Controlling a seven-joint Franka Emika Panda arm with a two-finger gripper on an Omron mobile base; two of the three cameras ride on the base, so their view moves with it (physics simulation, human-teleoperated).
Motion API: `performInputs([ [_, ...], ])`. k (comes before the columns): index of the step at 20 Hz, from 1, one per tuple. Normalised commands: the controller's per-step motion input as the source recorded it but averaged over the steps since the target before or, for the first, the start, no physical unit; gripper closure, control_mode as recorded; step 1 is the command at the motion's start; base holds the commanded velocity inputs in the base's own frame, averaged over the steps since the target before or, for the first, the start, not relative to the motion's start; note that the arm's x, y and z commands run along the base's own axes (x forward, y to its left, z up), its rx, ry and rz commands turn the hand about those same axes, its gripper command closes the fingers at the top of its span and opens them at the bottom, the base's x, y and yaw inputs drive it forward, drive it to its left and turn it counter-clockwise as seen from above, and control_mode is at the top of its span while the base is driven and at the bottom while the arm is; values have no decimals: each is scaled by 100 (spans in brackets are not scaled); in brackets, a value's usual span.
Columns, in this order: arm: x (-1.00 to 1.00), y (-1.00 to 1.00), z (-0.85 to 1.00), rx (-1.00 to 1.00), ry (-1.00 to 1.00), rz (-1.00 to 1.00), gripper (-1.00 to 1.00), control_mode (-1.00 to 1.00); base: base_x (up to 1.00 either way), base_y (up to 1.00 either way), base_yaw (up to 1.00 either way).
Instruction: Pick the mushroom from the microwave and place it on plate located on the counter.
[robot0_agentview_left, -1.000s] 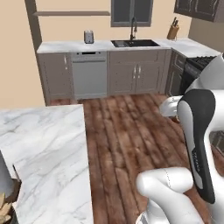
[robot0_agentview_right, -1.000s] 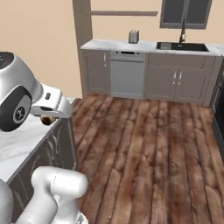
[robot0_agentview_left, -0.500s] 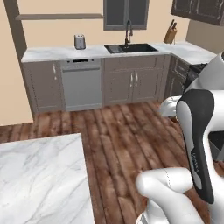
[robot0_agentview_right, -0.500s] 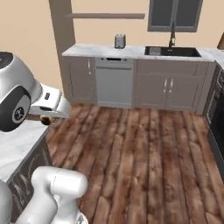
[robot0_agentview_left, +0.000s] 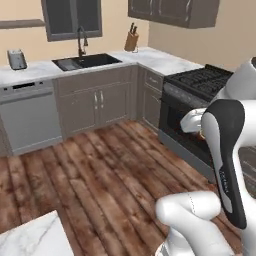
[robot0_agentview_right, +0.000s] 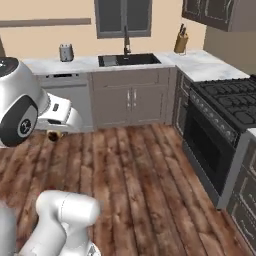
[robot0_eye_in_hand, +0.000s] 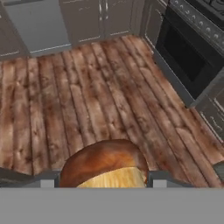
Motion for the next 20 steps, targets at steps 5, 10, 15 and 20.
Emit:
performInputs([
  [5, 0, 0, 0, 0, 0, 0, 100, 100, 2, -2, -87],
  [10, 0, 0, 0, 0, 0, 0, 100, 100, 6, 0, -84],
  [15, 0, 0, 0, 0, 0, 0, 100, 100, 75, 14, -60],
  [20, 0, 0, 0, 0, 0, 0, 100, 100, 89, 33, -55],
])
